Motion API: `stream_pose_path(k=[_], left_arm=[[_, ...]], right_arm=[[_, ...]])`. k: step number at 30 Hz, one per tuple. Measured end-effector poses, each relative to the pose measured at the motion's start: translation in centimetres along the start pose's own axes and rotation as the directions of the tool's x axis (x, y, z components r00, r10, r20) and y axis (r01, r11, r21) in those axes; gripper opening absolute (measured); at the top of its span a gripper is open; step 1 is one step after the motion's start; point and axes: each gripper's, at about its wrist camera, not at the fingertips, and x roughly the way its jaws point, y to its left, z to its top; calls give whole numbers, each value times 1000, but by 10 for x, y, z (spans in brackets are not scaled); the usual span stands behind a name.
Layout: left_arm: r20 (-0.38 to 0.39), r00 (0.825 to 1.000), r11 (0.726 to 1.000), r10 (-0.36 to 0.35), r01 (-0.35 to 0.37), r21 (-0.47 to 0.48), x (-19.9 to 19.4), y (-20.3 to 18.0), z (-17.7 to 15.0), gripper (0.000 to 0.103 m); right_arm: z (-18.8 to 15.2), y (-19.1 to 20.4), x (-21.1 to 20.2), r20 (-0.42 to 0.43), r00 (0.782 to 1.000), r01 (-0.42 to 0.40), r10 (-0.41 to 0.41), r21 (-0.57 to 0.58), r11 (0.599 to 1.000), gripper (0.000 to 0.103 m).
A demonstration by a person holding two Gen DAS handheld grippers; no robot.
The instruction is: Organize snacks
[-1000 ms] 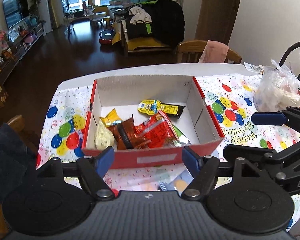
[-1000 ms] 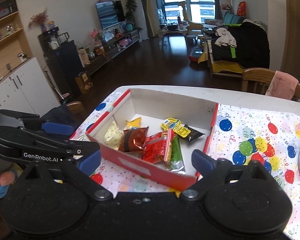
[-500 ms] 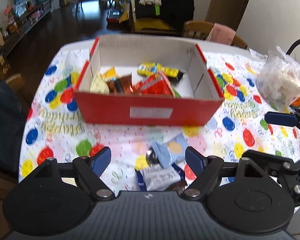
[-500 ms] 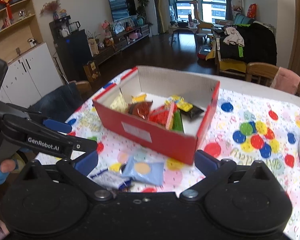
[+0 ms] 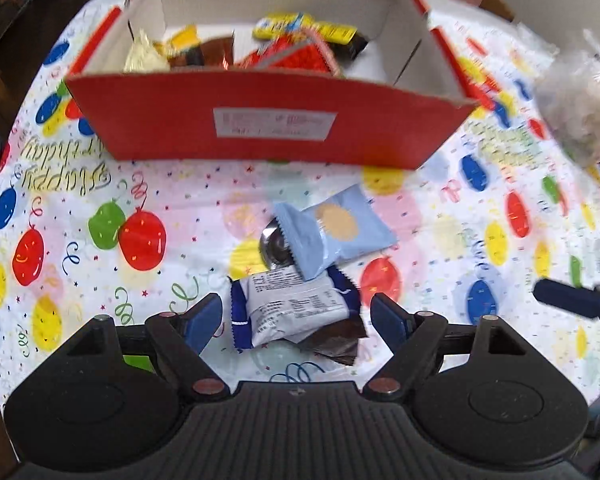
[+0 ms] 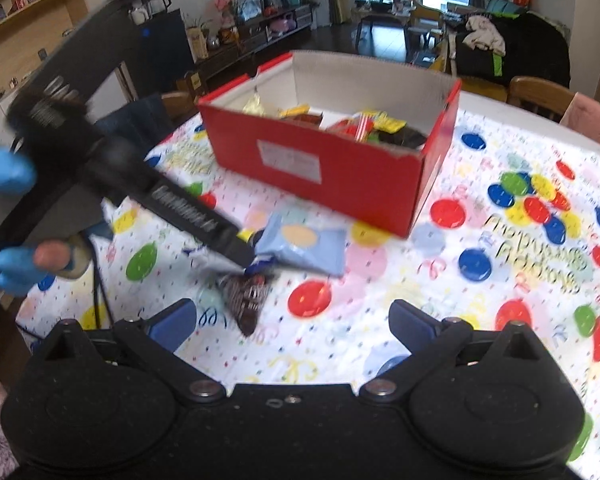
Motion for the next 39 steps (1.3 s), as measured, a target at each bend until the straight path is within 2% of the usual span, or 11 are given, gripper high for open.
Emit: stream_pose_path(k=[8,14,17,23,26,29,32,35,39], left_arm=[[-86,996,1000,-4,4,-8,25,-2,18,81],[-152,988,999,-25,19,-43,42,3,22,81],[-158,987,999,-19,13,-36,46,5,22,81],[-157,987,998,-31,23,-57,49,11,23,81],[-152,988,998,-32,24,-59,47,14,23,81],[-136,990,999,-36,35,-14,38,18,21,81],[-111,993,997,-41,47,58,32,21,17,81],[-45,998,989,-39,45,144,22,26,10,81],[-9,998,967,-61,61,247,14,29,1,81]], right_arm=[[-2,10,32,-56,998,-24,24,3,1000,102],[4,19,63,-93,994,-63,62,-10,998,94],[5,24,75,-114,991,-78,75,-20,997,88],[7,26,92,-131,990,-58,54,-23,998,83],[9,28,97,-134,989,-70,67,-18,997,74],[8,29,98,-141,987,-80,76,-23,997,57],[5,28,96,-127,988,-89,86,-24,996,45],[2,25,94,-115,989,-99,97,-15,995,40],[-5,21,88,-95,991,-99,97,-22,995,34]])
